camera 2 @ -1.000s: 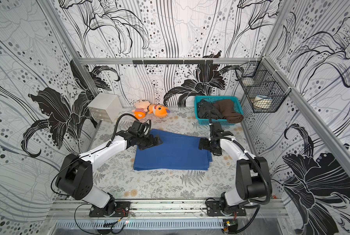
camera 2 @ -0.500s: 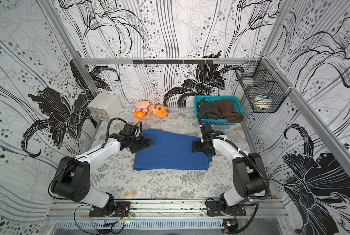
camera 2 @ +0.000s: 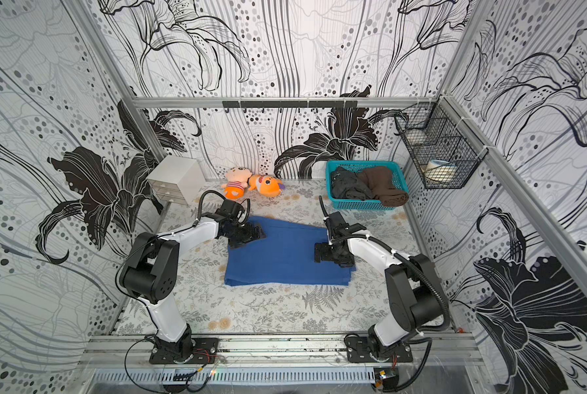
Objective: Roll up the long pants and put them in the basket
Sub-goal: Fold the long pant at the center of the board, then adjust the long pant at the center of the board.
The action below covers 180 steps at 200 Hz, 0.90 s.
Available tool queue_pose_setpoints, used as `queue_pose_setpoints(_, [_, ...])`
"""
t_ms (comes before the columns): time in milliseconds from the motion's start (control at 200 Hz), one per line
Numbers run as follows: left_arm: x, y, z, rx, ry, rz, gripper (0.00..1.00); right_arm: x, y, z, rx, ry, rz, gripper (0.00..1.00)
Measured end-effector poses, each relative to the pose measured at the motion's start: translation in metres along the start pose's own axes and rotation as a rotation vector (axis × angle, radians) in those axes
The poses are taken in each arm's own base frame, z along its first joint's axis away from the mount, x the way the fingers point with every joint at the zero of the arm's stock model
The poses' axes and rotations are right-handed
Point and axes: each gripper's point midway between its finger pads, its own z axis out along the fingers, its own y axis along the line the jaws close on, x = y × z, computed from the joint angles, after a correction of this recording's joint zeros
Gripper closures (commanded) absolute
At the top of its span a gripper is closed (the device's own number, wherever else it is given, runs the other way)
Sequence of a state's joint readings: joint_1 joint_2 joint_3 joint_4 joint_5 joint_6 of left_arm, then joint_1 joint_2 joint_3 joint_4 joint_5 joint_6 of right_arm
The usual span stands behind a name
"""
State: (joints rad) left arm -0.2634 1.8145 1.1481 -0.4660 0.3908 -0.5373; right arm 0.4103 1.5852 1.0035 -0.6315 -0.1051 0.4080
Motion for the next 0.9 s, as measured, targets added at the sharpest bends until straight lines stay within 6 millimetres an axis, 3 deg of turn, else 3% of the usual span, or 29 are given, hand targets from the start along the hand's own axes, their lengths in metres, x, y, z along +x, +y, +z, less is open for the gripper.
queue_pose_setpoints(265, [0.039,0.003,-0.004,0.032,-0.021,-0.024,0.01,-0.023,0.0,0.022,0.07,0.065,0.003,0.0])
queue_pose_setpoints(421, [0.074,-0.002,-0.012,0.029,-0.006,-0.028,0.01,-0.042,0.005,0.028,0.091,0.078,-0.01,0.0])
queue_pose_setpoints(686, [0.127,-0.026,-0.024,0.054,0.014,-0.013,0.01,-0.098,0.033,0.039,0.049,0.05,-0.047,0.01])
queue_pose_setpoints(901, [0.151,-0.033,-0.024,0.058,0.022,-0.017,0.01,-0.133,0.053,0.04,0.007,0.012,-0.072,0.02])
